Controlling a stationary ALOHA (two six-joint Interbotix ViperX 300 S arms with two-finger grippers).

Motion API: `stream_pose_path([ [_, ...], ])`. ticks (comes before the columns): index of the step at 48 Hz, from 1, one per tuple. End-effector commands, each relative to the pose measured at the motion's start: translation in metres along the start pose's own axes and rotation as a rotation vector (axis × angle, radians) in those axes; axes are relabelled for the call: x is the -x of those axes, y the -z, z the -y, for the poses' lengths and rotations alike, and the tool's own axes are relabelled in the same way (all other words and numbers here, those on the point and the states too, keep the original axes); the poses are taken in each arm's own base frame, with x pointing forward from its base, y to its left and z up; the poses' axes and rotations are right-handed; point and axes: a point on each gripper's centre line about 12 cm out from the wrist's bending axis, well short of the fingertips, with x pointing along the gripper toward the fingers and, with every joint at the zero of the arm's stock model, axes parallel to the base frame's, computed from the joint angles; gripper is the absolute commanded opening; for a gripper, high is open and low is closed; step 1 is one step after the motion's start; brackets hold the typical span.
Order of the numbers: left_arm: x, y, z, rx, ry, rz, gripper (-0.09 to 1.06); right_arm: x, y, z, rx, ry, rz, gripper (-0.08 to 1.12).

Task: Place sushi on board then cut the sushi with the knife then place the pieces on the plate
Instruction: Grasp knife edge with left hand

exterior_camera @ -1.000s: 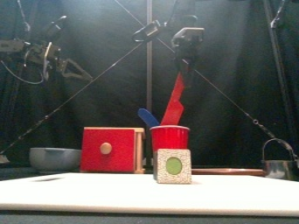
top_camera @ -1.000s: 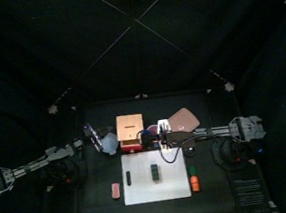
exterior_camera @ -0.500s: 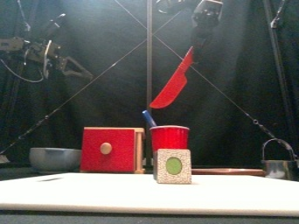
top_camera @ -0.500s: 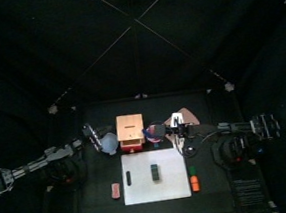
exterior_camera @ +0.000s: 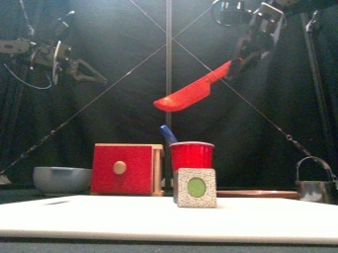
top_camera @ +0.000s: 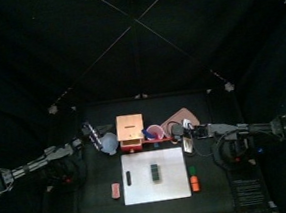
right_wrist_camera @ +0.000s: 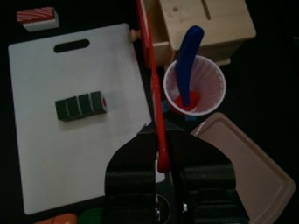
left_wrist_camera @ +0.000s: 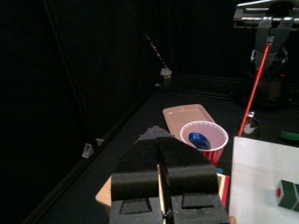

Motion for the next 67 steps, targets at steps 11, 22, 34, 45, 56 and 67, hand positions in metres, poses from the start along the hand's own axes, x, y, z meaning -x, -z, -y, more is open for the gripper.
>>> stream_pose_path([
  [11, -0.013, -0.006, 0.037, -0.042, 0.159, 0.003, 0.11, -0.01, 0.02, -0.008, -0.04, -0.059, 0.209, 0.37],
  [22, -0.019, 0.008, 0.064, -0.048, 0.261, -0.049, 0.33, -0.017, 0.045, -0.026, -0.051, -0.13, 0.227, 0.37],
  [34, -0.033, 0.01, 0.097, -0.036, 0.362, -0.082, 0.79, -0.022, 0.057, -0.037, -0.049, -0.168, 0.205, 0.37],
  [45, -0.052, 0.02, 0.123, -0.007, 0.411, -0.142, 1.04, -0.026, 0.055, -0.036, -0.05, -0.161, 0.209, 0.37],
  [56, -0.068, 0.038, 0.129, 0.016, 0.399, -0.212, 1.02, -0.031, 0.054, -0.035, -0.041, -0.155, 0.202, 0.37],
  [67, -0.09, 0.047, 0.135, 0.013, 0.387, -0.276, 1.02, -0.035, 0.054, -0.036, -0.04, -0.154, 0.192, 0.37],
])
